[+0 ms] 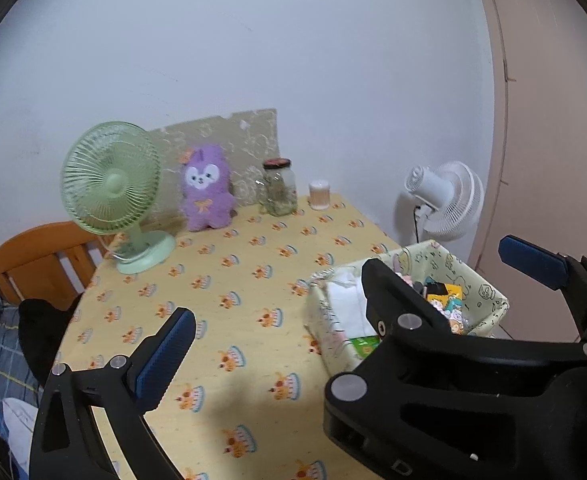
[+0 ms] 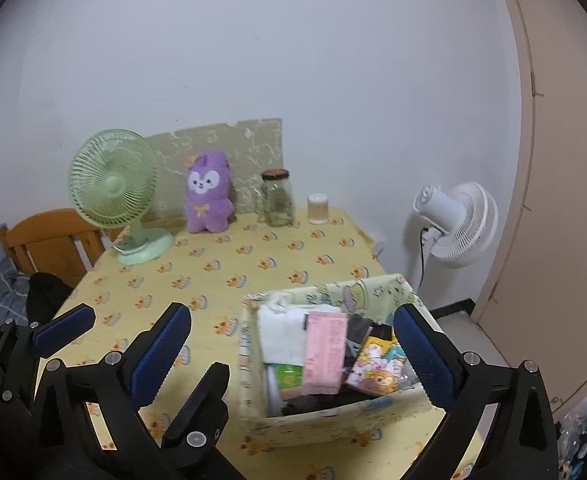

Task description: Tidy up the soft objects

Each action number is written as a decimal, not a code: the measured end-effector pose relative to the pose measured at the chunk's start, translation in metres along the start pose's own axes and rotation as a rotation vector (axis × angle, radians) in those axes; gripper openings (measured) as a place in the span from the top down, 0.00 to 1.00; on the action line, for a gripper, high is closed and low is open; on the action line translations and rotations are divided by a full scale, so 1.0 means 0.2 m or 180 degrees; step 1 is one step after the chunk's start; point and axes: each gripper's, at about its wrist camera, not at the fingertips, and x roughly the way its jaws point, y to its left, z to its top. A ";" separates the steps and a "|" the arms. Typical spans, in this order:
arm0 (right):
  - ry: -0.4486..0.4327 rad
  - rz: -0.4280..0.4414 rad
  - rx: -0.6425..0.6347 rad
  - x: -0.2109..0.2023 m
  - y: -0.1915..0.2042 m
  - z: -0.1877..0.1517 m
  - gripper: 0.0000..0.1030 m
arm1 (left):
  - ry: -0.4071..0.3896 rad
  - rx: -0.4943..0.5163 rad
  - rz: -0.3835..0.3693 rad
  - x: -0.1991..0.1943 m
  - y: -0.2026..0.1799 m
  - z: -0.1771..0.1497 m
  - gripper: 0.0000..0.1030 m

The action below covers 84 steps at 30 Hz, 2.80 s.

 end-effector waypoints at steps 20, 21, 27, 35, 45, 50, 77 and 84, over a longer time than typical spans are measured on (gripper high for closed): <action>-0.0297 0.0334 -0.0323 -0.37 0.33 0.00 0.00 | -0.0308 -0.0367 0.0559 -0.39 0.31 -0.10 0.00; -0.0309 0.0353 -0.0330 -0.38 0.34 0.00 0.00 | -0.0327 -0.0389 0.0579 -0.41 0.32 -0.10 0.00; -0.0353 0.0407 -0.0311 -0.43 0.36 -0.01 0.00 | -0.0402 -0.0480 0.0641 -0.47 0.38 -0.13 0.00; -0.0359 0.0333 -0.0275 -0.43 0.34 0.00 0.00 | -0.0437 -0.0475 0.0617 -0.47 0.38 -0.13 0.00; -0.0340 0.0320 -0.0223 -0.40 0.30 0.02 0.00 | -0.0445 -0.0442 0.0619 -0.46 0.36 -0.10 0.00; -0.0343 0.0328 -0.0192 -0.38 0.29 0.03 0.00 | -0.0437 -0.0429 0.0630 -0.45 0.35 -0.10 0.00; -0.0231 0.0307 -0.0142 -0.29 0.28 0.02 0.00 | -0.0341 -0.0420 0.0585 -0.38 0.35 -0.10 0.00; -0.0222 0.0325 -0.0120 -0.29 0.26 0.01 0.00 | -0.0333 -0.0417 0.0590 -0.37 0.36 -0.10 0.00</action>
